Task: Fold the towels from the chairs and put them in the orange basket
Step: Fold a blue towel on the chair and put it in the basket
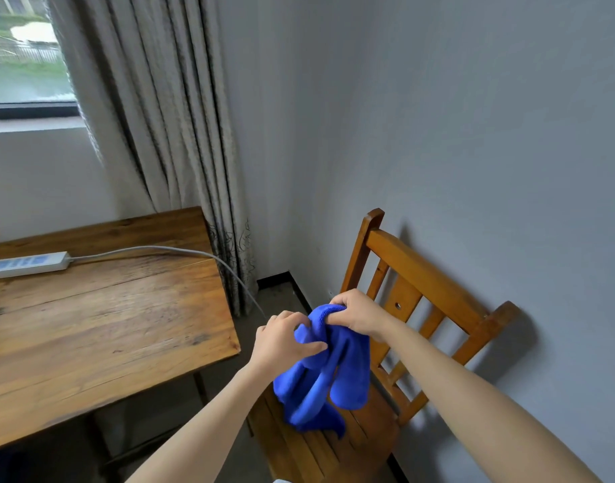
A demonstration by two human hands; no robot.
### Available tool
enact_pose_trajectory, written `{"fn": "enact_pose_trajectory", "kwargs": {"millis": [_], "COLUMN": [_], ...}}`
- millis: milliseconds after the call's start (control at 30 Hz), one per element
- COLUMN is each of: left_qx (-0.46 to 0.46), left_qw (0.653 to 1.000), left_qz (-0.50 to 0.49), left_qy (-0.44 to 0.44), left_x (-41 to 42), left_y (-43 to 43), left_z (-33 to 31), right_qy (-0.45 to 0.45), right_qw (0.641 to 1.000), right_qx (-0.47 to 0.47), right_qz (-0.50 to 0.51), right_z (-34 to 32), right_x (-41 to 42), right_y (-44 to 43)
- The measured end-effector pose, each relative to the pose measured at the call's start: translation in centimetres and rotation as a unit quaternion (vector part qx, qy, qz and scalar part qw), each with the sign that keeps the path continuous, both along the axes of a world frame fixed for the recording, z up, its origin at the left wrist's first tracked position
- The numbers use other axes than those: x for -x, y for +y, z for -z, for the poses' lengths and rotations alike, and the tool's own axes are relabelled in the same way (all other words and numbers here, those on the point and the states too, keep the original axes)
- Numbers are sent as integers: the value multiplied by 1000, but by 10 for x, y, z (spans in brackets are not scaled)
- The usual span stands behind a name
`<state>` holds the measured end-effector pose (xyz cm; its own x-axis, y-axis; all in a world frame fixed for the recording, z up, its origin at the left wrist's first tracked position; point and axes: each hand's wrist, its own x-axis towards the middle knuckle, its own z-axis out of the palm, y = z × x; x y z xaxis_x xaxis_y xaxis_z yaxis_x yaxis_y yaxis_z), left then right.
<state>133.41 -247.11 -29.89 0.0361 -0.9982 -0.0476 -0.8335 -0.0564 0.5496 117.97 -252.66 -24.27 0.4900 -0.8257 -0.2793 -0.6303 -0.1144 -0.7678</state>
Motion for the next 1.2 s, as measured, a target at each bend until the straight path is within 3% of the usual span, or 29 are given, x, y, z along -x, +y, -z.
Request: {"fn": "enact_pose_trajectory", "kwargs": {"millis": [133, 300, 500, 700, 800, 867, 967, 1200], "left_qx": [48, 41, 45, 28, -2, 36, 95, 127], "left_qw": [998, 967, 958, 982, 998, 994, 993, 991], "left_qz": [-11, -50, -28, 5, 64, 50, 11, -8], "left_qy": [28, 247, 280, 187, -1, -95, -65, -39], "left_x": [2, -22, -50, -60, -64, -65, -67, -90], "left_y": [2, 0, -4, -6, -5, -4, -1, 6], "left_z": [-2, -29, -49, -41, -29, -22, -18, -19], "right_qy": [12, 66, 136, 96, 28, 5, -11, -23], "right_qw": [1000, 997, 989, 987, 986, 986, 984, 984], "right_qx": [2, 32, 65, 98, 111, 113, 123, 101], "right_qz": [-13, -39, 3, 88, 122, 126, 132, 143], "right_z": [-1, 6, 37, 40, 27, 20, 15, 20], "right_x": [1, 13, 38, 52, 53, 54, 54, 62], "right_y": [0, -3, -4, -7, -8, -9, -12, -22]}}
